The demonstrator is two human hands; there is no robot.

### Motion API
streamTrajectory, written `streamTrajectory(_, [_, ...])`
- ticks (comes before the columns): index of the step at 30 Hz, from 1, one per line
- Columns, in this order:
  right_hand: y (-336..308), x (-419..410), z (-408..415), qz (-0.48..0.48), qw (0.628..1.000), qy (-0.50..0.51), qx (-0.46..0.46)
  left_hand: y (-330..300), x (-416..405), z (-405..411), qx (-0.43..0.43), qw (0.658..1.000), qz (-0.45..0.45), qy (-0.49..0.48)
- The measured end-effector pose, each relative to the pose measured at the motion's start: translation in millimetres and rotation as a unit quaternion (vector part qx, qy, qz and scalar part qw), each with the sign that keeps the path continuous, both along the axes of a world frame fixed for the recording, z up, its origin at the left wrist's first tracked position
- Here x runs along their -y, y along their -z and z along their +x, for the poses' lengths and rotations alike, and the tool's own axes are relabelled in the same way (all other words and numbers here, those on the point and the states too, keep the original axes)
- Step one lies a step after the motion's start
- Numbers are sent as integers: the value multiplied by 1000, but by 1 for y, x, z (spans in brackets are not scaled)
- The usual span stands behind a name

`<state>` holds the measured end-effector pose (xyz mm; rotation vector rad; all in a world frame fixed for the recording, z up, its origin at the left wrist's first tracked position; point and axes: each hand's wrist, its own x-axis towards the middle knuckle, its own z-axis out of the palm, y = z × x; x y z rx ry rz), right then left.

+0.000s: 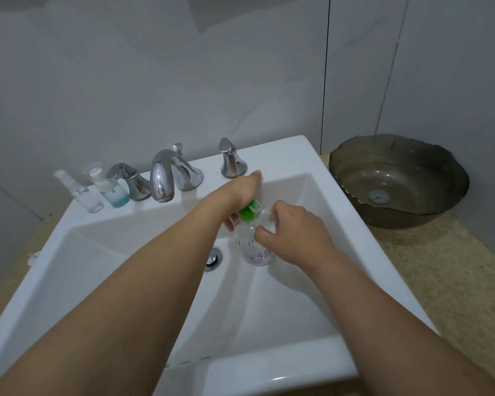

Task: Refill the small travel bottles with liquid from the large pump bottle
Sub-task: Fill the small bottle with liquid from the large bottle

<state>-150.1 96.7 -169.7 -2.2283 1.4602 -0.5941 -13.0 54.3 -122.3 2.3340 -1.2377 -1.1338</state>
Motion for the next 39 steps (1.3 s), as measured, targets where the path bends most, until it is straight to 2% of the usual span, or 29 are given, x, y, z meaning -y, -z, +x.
streamTrajectory(3, [2,-1,0,14,1000,3,-7,3,-4,-4,12,999,-37,-27])
streamTrajectory(8, [2,1,1,17,1000,5,0,4,-4,-5,6,998,-46,-47])
streamTrajectory(15, [2,1,0,9,1000,1,-2,6,-3,-2,10,999,-46,-27])
streamTrajectory(19, [0,0,0,8,1000,-3,9,3,-2,1,4,1000,-5,-8])
streamTrajectory(23, [0,-1,-1,-7,999,3,38,-11,0,7,-64,996,69,-6])
streamTrajectory(26, [0,0,-1,-17,999,-1,48,-16,1,8,-85,993,85,-11])
streamTrajectory(33, [-4,0,-2,-18,999,-10,39,-8,3,0,-18,999,41,-6])
streamTrajectory(39, [-3,-2,-1,4,1000,-8,7,6,1,-5,25,998,-45,-20])
